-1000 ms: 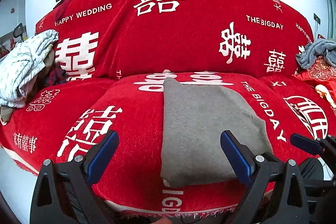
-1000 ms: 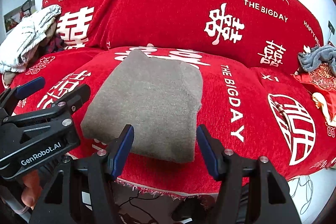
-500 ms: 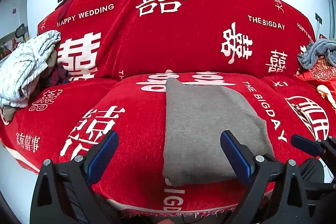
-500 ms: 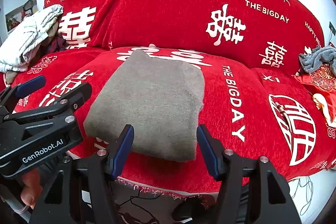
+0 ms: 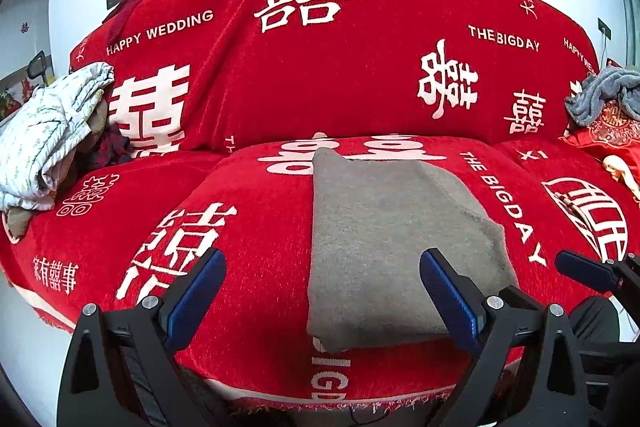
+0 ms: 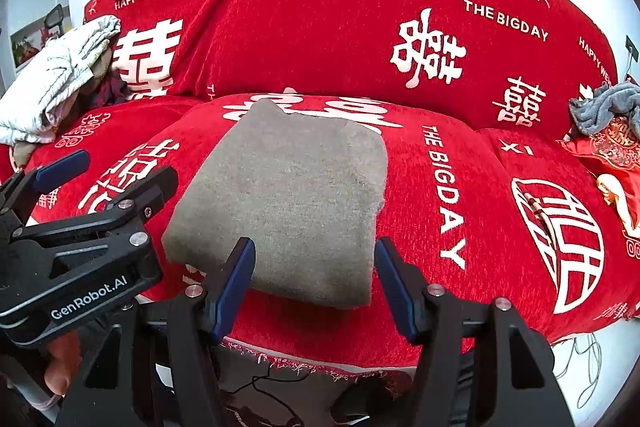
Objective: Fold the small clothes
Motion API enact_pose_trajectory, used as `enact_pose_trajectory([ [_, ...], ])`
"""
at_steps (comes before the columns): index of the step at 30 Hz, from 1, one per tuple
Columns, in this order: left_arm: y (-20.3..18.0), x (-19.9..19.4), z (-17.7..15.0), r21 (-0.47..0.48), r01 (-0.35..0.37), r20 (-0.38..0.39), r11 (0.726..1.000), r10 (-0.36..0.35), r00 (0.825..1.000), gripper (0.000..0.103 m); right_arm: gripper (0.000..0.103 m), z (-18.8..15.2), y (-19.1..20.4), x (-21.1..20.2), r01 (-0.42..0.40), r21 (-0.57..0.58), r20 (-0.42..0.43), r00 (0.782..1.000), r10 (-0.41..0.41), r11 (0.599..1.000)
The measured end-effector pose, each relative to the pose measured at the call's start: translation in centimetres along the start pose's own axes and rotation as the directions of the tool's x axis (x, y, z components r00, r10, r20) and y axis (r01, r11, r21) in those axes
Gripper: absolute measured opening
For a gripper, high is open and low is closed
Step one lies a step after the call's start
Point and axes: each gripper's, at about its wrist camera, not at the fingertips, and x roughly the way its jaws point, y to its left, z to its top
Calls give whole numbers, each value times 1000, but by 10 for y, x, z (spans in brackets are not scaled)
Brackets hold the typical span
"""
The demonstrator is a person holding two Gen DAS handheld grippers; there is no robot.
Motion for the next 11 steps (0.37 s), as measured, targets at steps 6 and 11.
enact_pose_trajectory([
  [6, 1, 0, -1, -5, -13, 6, 1000, 13, 1000, 98, 66, -2, -1, 1, -4, 10, -5, 1000, 4, 1000],
  [11, 2, 2, -3, -6, -16, 1, 1000, 16, 1000, 98, 66, -2, -2, 2, -7, 15, -8, 1000, 7, 1000],
])
